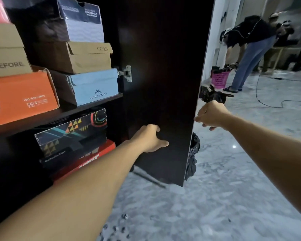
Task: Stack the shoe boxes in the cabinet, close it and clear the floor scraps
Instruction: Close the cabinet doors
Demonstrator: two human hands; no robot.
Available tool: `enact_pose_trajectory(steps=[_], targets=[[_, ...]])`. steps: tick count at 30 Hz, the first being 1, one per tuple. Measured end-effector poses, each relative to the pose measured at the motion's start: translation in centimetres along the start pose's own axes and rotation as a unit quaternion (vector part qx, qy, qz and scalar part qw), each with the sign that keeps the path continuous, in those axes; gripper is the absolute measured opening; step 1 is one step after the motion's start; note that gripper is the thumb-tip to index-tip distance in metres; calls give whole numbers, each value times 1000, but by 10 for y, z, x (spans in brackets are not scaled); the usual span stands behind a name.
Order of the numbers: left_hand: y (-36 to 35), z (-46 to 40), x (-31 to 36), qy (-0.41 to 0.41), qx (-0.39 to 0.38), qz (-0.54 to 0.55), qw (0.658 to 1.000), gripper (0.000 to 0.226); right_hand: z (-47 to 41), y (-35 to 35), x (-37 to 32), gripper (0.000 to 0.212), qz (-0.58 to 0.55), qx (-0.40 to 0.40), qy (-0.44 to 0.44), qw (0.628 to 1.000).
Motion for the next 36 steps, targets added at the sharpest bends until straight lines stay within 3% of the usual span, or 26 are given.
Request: enact_pose_trajectory(steps=[8,14,19,23,29,33,36], targets=[[-46,-27,-16,12,-56,10,998,76,-28,-62,46,25,0,-133,-66,989],[-100,-64,-14,13,-70,43,997,70,-59,-112,90,20,-34,-127,-87,988],[-148,-91,-14,11,-70,58,996,27,-83,-147,118,19,-33,-113,-85,989],[-167,-101,-20,12,-80,54,995,23,-100,-163,128,21,14,-60,-28,998],[-168,-106,-30,14,-96,85,992,33,-110,-182,122,19,-28,-33,-1,999],[-159,-108,-44,36,-95,81,991,61,-105,-185,115,27,-42,-43,-5,998],[-145,-104,-53,46,-95,81,991,64,-104,-184,114,30,-87,-50,-11,995]])
Point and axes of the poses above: each hand's wrist, its own z-axis away from the middle knuckle, its own y-axis out of the back of the hand, x = y × z, the point moved 1 cm from there along -z, towards the middle knuckle, and after that the axes turned 10 degrees about -x, right-handed, at the moved point
